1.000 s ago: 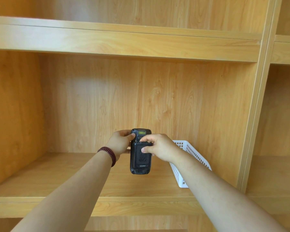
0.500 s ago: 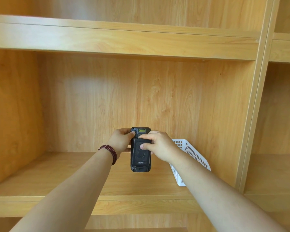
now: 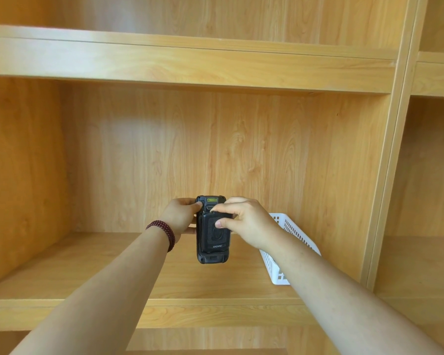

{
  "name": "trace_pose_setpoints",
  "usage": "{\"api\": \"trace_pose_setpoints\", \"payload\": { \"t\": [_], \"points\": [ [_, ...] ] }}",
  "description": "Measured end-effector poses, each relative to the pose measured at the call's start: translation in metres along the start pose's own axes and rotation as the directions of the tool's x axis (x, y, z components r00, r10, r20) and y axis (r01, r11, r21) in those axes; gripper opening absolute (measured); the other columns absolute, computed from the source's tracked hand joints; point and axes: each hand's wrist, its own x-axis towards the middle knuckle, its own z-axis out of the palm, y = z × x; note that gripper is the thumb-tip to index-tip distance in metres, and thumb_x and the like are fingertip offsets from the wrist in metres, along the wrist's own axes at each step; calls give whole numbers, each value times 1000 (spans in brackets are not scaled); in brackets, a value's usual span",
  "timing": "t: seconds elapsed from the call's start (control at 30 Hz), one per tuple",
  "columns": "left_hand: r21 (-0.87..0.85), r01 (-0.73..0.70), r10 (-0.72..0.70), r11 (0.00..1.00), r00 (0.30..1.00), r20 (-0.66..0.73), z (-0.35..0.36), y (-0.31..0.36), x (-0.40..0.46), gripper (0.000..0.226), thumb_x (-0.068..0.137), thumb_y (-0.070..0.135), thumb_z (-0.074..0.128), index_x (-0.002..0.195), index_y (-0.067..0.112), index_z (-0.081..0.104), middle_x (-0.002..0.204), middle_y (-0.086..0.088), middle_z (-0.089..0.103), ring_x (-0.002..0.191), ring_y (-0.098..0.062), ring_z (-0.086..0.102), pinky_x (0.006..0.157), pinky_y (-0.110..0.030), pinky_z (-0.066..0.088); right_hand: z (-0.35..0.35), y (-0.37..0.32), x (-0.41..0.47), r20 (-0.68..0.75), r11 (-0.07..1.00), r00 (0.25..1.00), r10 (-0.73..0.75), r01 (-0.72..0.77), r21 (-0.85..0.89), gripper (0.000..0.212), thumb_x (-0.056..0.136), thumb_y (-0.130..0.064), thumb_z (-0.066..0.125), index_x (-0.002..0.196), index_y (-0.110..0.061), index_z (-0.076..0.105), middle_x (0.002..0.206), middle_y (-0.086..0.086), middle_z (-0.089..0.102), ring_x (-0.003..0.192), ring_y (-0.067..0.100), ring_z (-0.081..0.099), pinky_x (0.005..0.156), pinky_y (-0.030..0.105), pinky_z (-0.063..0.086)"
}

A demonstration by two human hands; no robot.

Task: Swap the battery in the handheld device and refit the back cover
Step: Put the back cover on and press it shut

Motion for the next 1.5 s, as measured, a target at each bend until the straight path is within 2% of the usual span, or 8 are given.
{"api": "trace_pose_setpoints", "payload": {
  "t": [0.27,0.5,0.7,0.87,1.0,1.07,1.17,1.5],
  "points": [
    [-4,5,-5,1000,1000,-11,-1,2,0,19,98,19,53,108,10,67,91,-8,75,76,-19,72,50,-28,57,5,1,-4,-16,1000,1000,-11,11,14,29,82,-24,74,110,-29,73,89,-27,62,77,-12,55,72,12,37],
    [-10,-27,27,1000,1000,-6,2,1,-3,17,98,20,53,103,15,68,87,-5,77,72,-16,74,49,-25,56,3,4,-4,26,997,998,62,-64,51,33,80,-23,77,113,-27,72,97,-19,66,73,-13,57,81,29,53],
    [-15,-50,50,999,999,12,6,3,-6,16,98,19,54,99,16,70,86,-5,77,72,-17,74,51,-28,58,1,4,-4,38,994,995,92,-94,52,36,81,-21,77,116,-24,71,100,-14,66,69,0,59,76,27,53],
    [-7,-70,70,998,997,29,9,3,-8,18,99,18,53,100,15,70,87,-6,77,73,-17,74,55,-29,59,0,6,-4,39,991,993,114,-116,63,38,81,-20,77,119,-24,70,99,-16,63,64,-9,59,65,11,48],
    [-2,-75,75,997,996,38,11,3,-9,18,99,18,52,102,15,69,88,-6,77,74,-16,74,57,-30,59,3,6,-5,42,989,991,129,-131,65,40,83,-20,75,122,-23,68,98,-15,60,77,1,60,75,25,58],
    [-10,-75,75,997,996,43,12,4,-9,18,99,18,52,102,15,69,89,-7,76,77,-18,73,59,-32,59,4,8,-5,20,993,994,111,-111,24,41,83,-23,75,124,-23,67,94,-15,53,78,1,54,77,24,52],
    [-16,-73,74,997,996,51,14,5,-9,18,100,18,52,103,14,69,93,-10,75,81,-22,72,63,-35,60,5,10,-6,-7,996,997,82,-82,-37,41,85,-28,73,125,-28,65,93,-16,47,75,-5,47,72,10,37],
    [-15,-72,73,997,996,43,17,4,-8,17,100,18,51,103,14,68,96,-10,74,83,-22,71,61,-33,60,9,14,-13,-63,996,996,71,-74,-54,41,85,-29,73,125,-27,65,95,-17,42,78,-3,45,74,11,36]
  ]
}}
